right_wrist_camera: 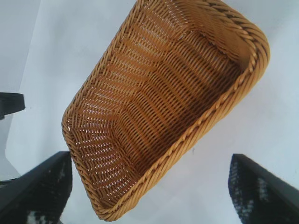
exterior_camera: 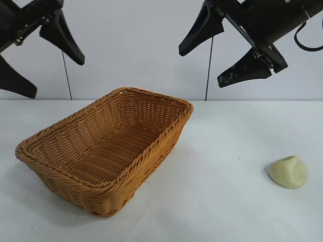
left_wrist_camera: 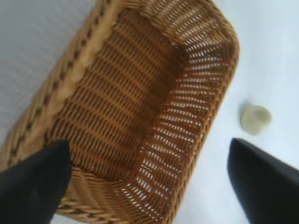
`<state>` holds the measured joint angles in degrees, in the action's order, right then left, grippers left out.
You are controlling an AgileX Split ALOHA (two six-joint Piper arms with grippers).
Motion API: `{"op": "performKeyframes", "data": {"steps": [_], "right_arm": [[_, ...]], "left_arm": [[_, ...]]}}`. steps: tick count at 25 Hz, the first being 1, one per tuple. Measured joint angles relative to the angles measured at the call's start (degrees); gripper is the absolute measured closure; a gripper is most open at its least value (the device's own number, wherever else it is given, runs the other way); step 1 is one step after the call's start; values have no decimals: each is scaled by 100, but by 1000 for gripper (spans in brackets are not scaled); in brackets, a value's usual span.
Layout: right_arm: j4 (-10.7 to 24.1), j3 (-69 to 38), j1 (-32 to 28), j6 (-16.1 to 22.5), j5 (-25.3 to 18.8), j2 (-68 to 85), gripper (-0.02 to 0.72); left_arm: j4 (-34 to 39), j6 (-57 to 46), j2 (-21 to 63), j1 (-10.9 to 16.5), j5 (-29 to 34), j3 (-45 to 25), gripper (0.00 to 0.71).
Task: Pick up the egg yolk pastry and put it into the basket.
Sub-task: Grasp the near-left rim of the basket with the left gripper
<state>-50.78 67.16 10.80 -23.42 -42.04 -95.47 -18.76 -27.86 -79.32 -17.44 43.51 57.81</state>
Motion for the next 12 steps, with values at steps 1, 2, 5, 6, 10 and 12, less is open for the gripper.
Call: {"op": "performKeyframes", "data": {"steps": [1, 2, 5, 6, 10, 12], "right_arm": [[0, 0, 0, 0, 0, 0, 80], [0, 0, 0, 0, 5, 0, 80], [0, 0, 0, 0, 5, 0, 80], [0, 0, 0, 0, 5, 0, 80], [0, 0, 0, 0, 5, 0, 80], [0, 0, 0, 0, 5, 0, 80]], "left_arm": [[302, -512, 71, -128, 26, -79, 14], [580, -1009, 119, -288, 65, -149, 14], [1172, -2338, 163, -772, 128, -267, 14], [1329, -2660, 162, -940, 128, -292, 14], [1667, -3854, 89, -1152, 12, -291, 14], [1713, -4286, -50, -1089, 6, -314, 14]]}}
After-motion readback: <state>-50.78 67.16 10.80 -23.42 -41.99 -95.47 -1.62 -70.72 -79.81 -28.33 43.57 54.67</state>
